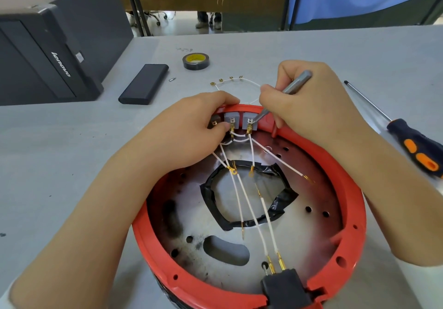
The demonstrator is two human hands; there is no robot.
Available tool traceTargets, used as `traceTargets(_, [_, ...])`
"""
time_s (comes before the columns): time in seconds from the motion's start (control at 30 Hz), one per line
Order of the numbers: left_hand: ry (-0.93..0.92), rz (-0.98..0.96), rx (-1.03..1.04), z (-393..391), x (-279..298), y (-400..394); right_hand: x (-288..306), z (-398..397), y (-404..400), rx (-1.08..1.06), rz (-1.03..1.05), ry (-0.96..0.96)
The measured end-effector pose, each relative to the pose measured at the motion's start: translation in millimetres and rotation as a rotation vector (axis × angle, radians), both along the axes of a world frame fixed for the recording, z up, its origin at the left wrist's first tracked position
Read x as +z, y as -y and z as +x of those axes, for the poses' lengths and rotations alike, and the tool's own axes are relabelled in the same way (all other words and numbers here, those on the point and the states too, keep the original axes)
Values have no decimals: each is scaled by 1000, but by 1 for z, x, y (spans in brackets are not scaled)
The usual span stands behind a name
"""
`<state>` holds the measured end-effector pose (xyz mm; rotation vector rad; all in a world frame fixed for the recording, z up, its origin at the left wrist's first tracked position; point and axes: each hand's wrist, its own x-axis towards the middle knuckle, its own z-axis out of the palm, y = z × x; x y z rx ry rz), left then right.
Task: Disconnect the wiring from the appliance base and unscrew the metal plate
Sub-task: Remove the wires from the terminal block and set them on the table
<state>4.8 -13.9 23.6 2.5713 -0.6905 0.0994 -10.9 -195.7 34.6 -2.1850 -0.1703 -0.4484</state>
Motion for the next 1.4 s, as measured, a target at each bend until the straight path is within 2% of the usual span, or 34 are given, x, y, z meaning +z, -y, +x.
traceTargets(0.27, [-34, -20, 13, 1, 1, 0, 4, 4, -3, -2, 15, -96])
traceTargets(0.47, [-44, -18, 11, -1, 2, -1, 1, -2, -4, -85, -45, 86])
traceTargets(0.97, [-30, -23, -8, 2, 2, 0, 5, 7, -1, -3, 12, -130])
traceTargets(1.2, [-49, -26, -2, 0, 2, -1, 1, 1, -2, -96, -34, 25])
traceTargets(1.4, [-51, -32, -2, 0, 2, -1, 3, 3, -1, -36, -7, -86])
